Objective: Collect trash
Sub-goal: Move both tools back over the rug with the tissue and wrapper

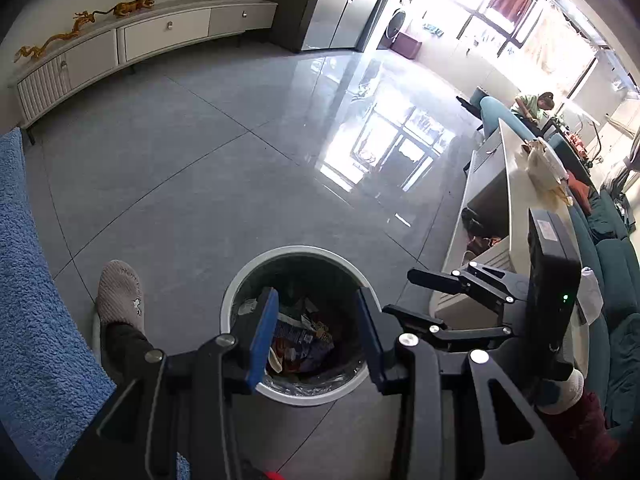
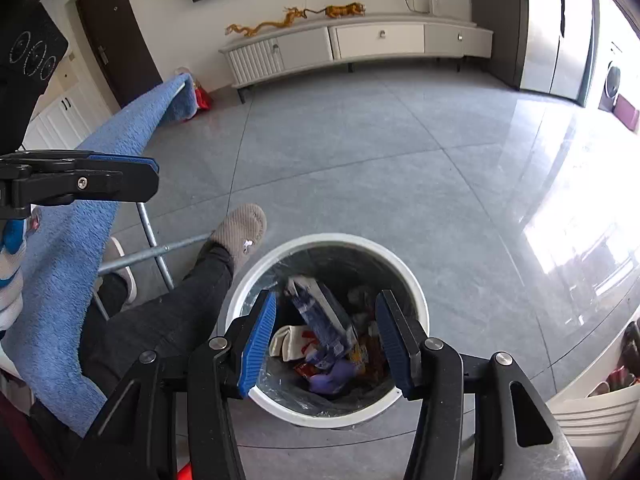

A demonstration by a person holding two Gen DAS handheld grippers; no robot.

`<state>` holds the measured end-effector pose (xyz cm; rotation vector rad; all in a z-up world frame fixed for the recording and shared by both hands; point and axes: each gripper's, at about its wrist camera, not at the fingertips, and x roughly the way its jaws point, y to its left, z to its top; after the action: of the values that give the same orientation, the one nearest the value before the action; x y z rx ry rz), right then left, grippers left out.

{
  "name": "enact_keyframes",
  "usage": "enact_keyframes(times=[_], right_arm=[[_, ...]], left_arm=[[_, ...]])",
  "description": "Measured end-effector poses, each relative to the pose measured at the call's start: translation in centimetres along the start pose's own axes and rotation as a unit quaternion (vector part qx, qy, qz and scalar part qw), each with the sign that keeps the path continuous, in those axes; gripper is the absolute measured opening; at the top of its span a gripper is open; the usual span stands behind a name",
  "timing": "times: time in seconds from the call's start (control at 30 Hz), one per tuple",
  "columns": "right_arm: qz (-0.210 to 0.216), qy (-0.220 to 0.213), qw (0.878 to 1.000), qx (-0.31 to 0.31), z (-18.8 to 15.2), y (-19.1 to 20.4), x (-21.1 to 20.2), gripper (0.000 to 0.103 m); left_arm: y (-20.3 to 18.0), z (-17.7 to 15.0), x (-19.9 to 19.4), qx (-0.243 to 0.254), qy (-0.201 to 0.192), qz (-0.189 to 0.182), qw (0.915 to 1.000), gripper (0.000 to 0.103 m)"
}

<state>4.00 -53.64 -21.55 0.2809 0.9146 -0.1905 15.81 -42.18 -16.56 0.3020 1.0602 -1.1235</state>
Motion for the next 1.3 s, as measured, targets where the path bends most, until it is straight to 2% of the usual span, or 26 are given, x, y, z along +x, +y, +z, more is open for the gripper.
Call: enact_keyframes(times=[0.2,0.43,0.6,0.73,0.9,1.03,1.1,1.17,1.3], right_arm=[[-0.004,-0.027,1.000,-0.002,0.9,0.9,-2.0,0.051],[-0.007,-0.069,0.998,-0.003,2.0,2.0,-5.4,0.052],[-0.008,-0.109,0.994,-0.004,3.2,3.3,-8.5,0.052],[-0.003,-0.141,0.990,-0.015,4.3,5.3,-11.1,0.053],[0.010,-0.179,0.983,-0.041,5.9,8.8,-13.9,0.054],[0.026,-0.201,0.977,-0.062,7.0,12.1,-15.4,0.055],[0.034,-0.211,0.974,-0.076,7.5,14.0,-16.0,0.056],[0.044,-0.218,0.971,-0.086,7.7,15.7,-16.4,0.058],[0.070,-0.228,0.965,-0.109,8.1,19.4,-16.8,0.060]], left_arm=[[0.2,-0.4,-3.2,-0.001,-0.030,-0.001,0.9996,0.038],[0.6,-1.4,-7.4,0.003,-0.076,0.019,0.9969,0.039],[1.6,-2.3,-11.4,0.000,-0.125,0.044,0.9911,0.039],[2.4,-3.6,-15.0,-0.002,-0.171,0.071,0.9827,0.039],[3.5,-5.7,-20.0,-0.013,-0.221,0.122,0.9674,0.039],[5.2,-8.2,-24.2,-0.042,-0.245,0.168,0.9540,0.039],[6.1,-9.6,-26.2,-0.056,-0.258,0.194,0.9448,0.046],[7.0,-11.4,-28.5,-0.069,-0.277,0.231,0.9302,0.055],[8.2,-14.9,-32.4,-0.094,-0.308,0.294,0.9002,0.057]])
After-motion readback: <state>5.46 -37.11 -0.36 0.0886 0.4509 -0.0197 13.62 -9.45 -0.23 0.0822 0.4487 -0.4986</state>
